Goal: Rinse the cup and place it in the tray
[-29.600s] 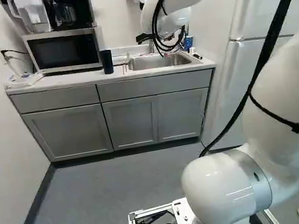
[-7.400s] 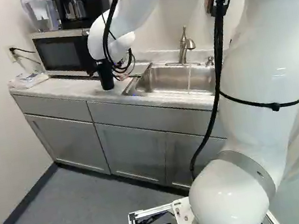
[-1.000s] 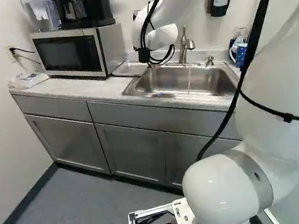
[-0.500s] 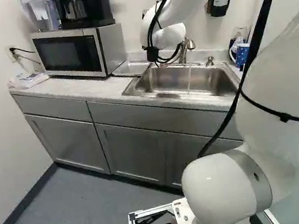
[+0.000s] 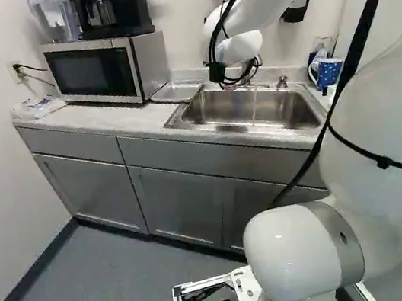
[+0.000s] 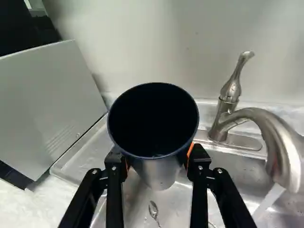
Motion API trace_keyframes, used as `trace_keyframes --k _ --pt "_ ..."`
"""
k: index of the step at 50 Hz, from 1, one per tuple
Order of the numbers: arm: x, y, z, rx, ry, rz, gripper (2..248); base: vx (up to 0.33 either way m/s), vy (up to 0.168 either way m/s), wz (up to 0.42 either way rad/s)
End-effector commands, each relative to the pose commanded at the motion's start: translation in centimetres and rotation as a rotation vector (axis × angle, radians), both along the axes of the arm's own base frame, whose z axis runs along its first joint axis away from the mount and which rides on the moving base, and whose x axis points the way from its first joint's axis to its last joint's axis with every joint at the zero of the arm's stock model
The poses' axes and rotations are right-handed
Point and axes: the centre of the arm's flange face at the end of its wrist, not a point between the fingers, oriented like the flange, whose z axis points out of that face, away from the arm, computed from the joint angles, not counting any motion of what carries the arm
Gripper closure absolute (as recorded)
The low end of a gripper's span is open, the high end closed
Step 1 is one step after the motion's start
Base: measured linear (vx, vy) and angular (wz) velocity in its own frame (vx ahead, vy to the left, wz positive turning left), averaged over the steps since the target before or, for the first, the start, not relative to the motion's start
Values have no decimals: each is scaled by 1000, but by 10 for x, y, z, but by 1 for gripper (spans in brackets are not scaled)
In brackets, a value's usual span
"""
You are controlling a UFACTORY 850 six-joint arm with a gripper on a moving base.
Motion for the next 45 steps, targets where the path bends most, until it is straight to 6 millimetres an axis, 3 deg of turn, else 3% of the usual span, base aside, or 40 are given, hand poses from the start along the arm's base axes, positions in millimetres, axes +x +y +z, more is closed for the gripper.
trace_keyframes --k 7,26,45 --pt "-5 -10 0 0 0 -20 124 0 0 0" --pt "-5 -10 -1 0 1 -21 124 0 0 0" --pt "-3 -10 -18 3 34 -21 124 0 0 0"
